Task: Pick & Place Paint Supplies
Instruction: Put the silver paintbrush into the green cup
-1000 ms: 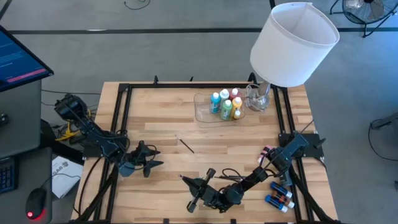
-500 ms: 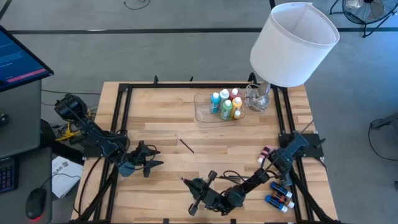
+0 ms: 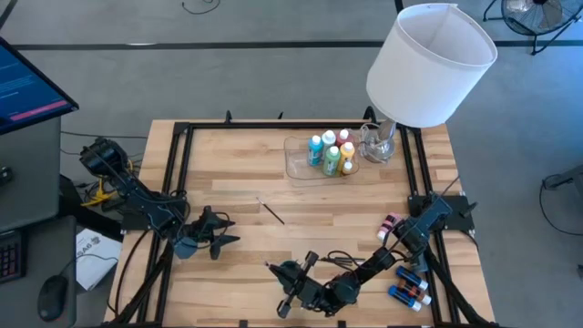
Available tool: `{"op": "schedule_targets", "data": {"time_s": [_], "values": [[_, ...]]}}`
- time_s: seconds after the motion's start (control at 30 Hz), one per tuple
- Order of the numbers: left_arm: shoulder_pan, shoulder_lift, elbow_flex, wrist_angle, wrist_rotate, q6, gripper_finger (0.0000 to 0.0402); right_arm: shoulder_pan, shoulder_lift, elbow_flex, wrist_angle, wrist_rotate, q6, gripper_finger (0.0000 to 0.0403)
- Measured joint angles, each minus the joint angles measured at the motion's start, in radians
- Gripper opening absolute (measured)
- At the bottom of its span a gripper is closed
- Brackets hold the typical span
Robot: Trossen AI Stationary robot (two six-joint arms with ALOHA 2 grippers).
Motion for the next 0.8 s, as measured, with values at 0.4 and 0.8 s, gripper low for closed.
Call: {"op": "schedule_targets", "data": {"time_s": [0.4, 0.8], "values": [[0.000, 0.000, 0.000, 0.001, -0.012, 0.001, 0.0186, 0.000, 0.000, -0.009, 0.000, 0.001, 0.002, 0.0001], [0.000, 0.000, 0.000, 0.000, -0.026, 0.005, 0.0186, -0.009, 0.000, -0.012, 0.000, 0.001, 0.010, 0.0001]]}}
